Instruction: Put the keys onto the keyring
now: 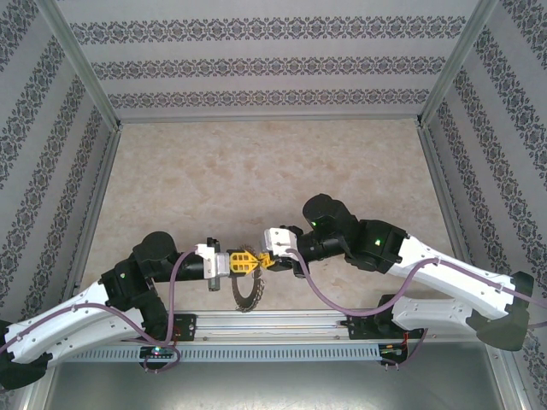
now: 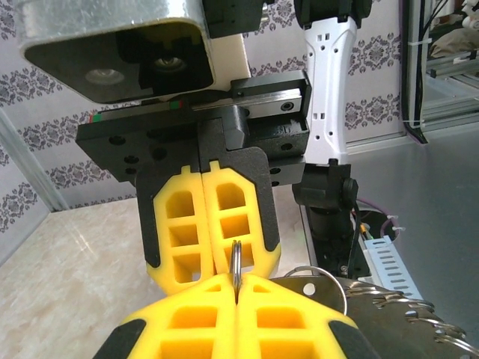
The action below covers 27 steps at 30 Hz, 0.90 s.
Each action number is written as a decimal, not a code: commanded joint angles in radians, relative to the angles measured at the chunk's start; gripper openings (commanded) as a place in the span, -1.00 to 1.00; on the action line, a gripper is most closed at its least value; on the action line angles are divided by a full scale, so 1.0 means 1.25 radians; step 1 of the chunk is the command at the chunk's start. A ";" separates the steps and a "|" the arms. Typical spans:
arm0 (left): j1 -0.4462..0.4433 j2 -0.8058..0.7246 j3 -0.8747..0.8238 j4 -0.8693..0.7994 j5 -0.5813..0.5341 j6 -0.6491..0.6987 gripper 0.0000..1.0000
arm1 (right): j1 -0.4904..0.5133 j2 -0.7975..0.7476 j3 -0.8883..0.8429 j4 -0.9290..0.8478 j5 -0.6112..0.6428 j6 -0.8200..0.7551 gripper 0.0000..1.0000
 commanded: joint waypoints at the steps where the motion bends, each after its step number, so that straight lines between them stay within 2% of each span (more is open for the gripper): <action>1: -0.007 -0.003 0.030 0.092 0.061 -0.016 -1.00 | -0.008 0.011 0.017 0.041 -0.039 0.018 -1.00; 27: -0.007 0.022 0.043 0.106 0.113 -0.015 -1.00 | -0.031 0.048 0.040 0.035 -0.068 0.050 -1.00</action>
